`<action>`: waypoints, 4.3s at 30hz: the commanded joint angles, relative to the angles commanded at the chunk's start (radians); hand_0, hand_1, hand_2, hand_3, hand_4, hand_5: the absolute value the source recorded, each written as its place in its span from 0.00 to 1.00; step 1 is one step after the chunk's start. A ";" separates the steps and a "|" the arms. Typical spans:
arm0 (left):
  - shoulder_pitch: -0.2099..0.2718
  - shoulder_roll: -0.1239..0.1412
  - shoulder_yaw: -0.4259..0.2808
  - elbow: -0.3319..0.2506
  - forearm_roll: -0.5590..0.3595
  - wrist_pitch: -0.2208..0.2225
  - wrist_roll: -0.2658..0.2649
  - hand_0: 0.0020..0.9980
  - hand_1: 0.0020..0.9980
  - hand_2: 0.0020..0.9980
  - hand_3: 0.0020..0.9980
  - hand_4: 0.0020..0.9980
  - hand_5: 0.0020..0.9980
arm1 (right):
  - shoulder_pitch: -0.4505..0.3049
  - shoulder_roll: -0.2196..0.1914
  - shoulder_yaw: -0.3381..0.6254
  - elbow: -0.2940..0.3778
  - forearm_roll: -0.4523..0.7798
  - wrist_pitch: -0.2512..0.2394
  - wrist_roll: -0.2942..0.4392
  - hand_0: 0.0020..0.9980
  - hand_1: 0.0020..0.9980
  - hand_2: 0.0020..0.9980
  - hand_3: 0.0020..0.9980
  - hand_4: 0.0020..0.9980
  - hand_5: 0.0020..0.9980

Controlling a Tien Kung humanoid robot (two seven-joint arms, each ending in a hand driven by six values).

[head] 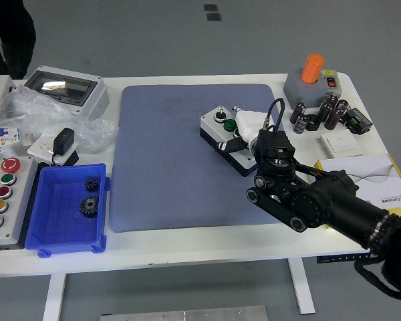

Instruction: Pick up the button,place it on the desk,press the button,press the button

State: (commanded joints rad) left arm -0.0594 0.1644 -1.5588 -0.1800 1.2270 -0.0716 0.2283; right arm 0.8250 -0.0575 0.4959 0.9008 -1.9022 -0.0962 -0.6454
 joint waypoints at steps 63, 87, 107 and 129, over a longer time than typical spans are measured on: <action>-0.012 0.012 0.067 0.000 -0.063 0.022 -0.041 0.61 0.55 0.52 0.60 0.49 0.19 | 0.180 -0.233 -0.463 0.197 -0.058 -0.242 0.496 0.64 0.54 0.41 0.40 0.15 0.00; -0.020 0.031 0.044 0.000 -0.036 0.006 -0.045 0.61 0.55 0.52 0.60 0.48 0.20 | 0.167 -0.224 -0.449 0.186 -0.031 -0.144 0.515 0.65 0.66 0.68 0.80 0.46 0.00; -0.006 0.022 0.033 0.000 -0.016 -0.009 0.048 0.61 0.55 0.52 0.60 0.48 0.20 | 0.170 -0.243 -0.472 0.184 -0.032 -0.062 0.453 0.71 0.72 0.89 1.00 0.60 0.00; -0.004 0.011 -0.003 0.000 0.002 -0.088 0.147 0.63 0.62 0.54 0.62 0.55 0.20 | 0.190 -0.259 -0.480 0.199 0.037 -0.063 0.470 0.75 0.75 1.00 1.00 0.68 0.00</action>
State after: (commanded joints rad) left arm -0.0634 0.1755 -1.5620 -0.1802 1.2287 -0.1594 0.3756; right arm 1.0147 -0.3164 0.0159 1.0994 -1.8653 -0.1590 -0.1754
